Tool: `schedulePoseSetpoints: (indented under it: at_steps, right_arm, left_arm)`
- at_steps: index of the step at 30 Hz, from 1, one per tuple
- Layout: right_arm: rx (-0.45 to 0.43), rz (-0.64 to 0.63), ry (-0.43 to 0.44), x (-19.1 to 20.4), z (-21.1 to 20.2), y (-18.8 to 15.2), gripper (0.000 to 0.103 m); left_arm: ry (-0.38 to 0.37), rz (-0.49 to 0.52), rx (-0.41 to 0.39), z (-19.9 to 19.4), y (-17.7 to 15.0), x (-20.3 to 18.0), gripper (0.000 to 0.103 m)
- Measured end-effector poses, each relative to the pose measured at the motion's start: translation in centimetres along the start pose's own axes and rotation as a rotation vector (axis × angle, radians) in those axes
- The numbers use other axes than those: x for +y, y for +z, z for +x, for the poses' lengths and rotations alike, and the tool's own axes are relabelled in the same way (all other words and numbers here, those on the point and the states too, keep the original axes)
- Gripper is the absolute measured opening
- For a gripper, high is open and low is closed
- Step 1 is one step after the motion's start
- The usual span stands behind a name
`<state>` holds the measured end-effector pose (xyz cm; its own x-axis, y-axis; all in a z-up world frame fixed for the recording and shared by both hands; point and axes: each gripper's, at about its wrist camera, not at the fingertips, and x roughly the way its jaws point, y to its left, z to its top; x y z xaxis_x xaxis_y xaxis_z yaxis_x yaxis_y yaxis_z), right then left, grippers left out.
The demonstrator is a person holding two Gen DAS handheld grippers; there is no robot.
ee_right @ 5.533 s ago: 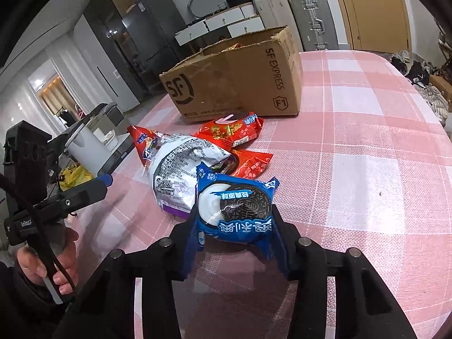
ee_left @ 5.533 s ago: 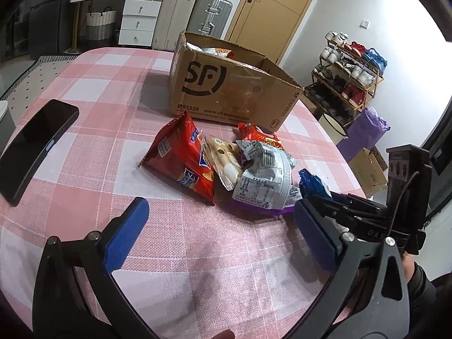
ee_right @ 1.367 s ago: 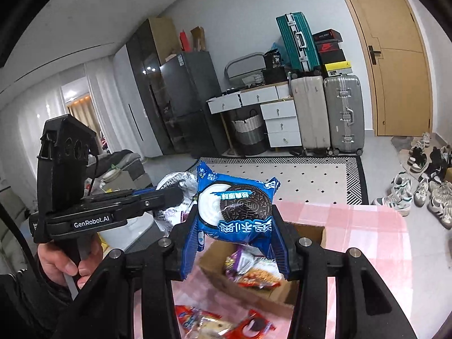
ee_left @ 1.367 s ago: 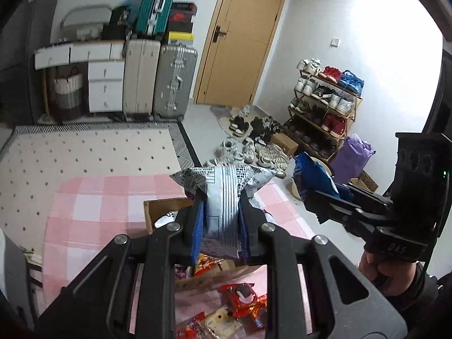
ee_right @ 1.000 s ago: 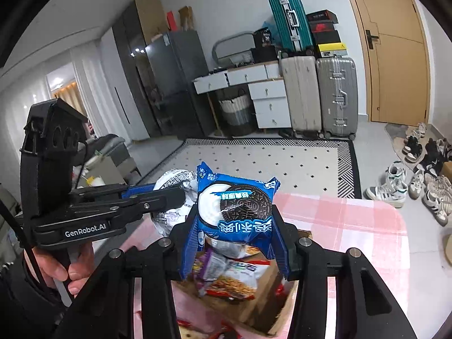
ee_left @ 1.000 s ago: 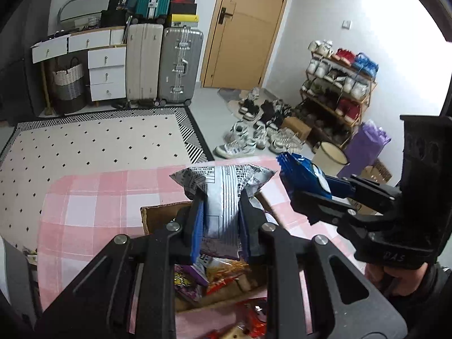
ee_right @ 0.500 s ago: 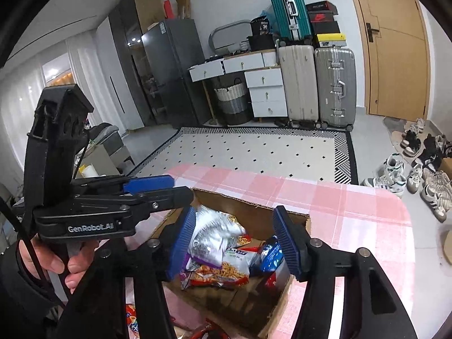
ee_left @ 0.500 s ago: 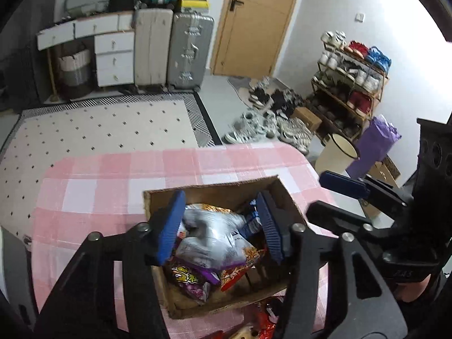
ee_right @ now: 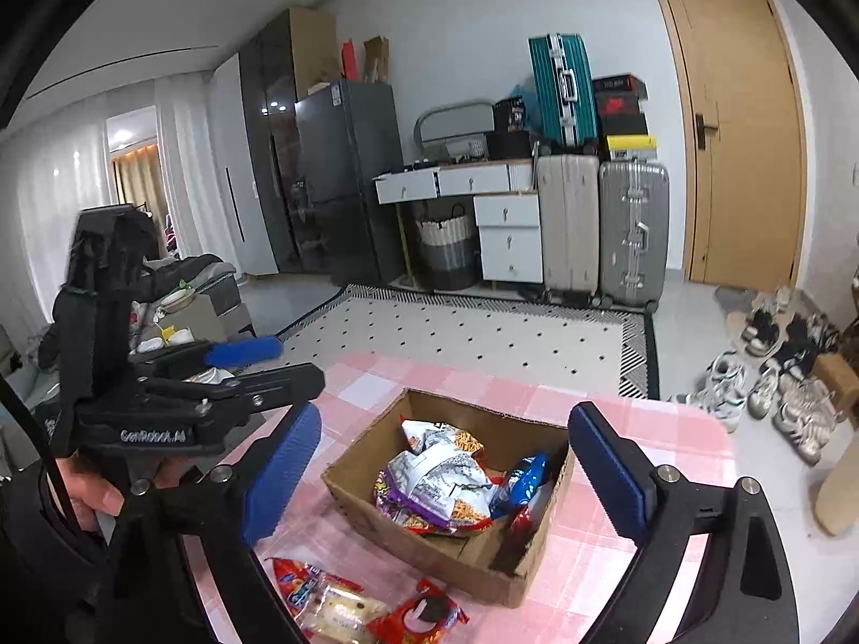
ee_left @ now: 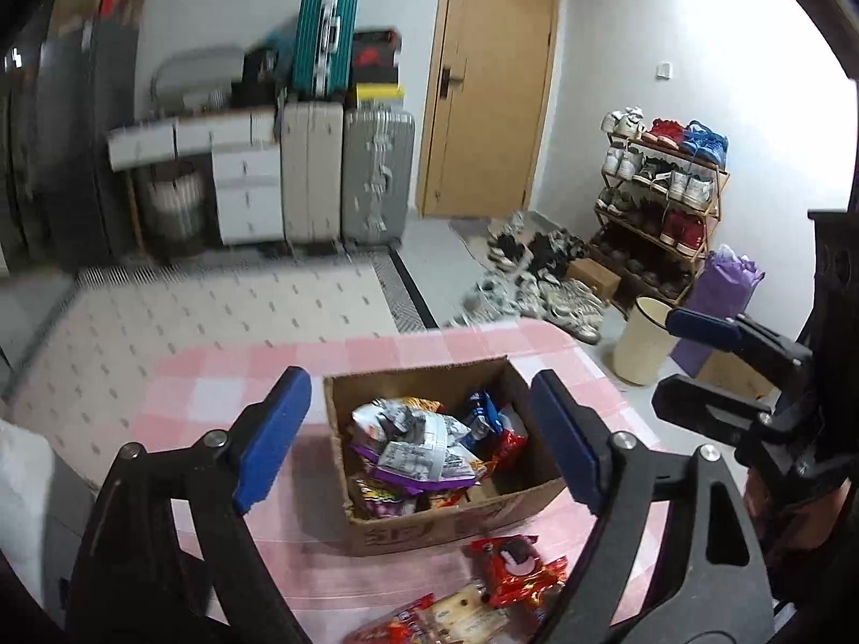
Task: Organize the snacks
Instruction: 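Move both open grippers back toward the remaining snacks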
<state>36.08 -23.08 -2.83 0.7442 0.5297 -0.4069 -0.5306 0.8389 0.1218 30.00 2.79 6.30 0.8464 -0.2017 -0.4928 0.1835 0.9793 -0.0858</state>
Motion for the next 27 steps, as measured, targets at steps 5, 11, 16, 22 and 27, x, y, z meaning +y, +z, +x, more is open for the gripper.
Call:
schedulePoseSetpoints:
  at_steps: [5, 11, 16, 22, 27]
  right_arm:
    - [-0.051, -0.017, -0.015, 2.0, -3.7, -1.0, 0.101]
    - [-0.082, -0.021, -0.01, 3.8, -6.9, -2.5, 0.103]
    - [-0.108, -0.03, -0.029, 4.9, -9.0, -4.7, 0.103]
    - [-0.114, -0.014, -0.053, 5.8, -10.2, -7.9, 0.103]
    - [-0.11, 0.007, -0.056, 5.7, -11.0, -10.9, 0.103]
  left_arm:
    - [0.015, -0.031, -0.056, -4.5, -0.5, -0.9, 0.103]
    - [0.055, -0.027, -0.066, -8.0, -2.2, -1.3, 0.103]
    - [0.077, -0.046, -0.066, -10.4, -4.7, -1.0, 0.103]
    - [0.075, -0.081, -0.039, -11.5, -8.1, -0.5, 0.103]
    - [0.085, -0.114, -0.017, -11.8, -11.5, 0.1, 0.103]
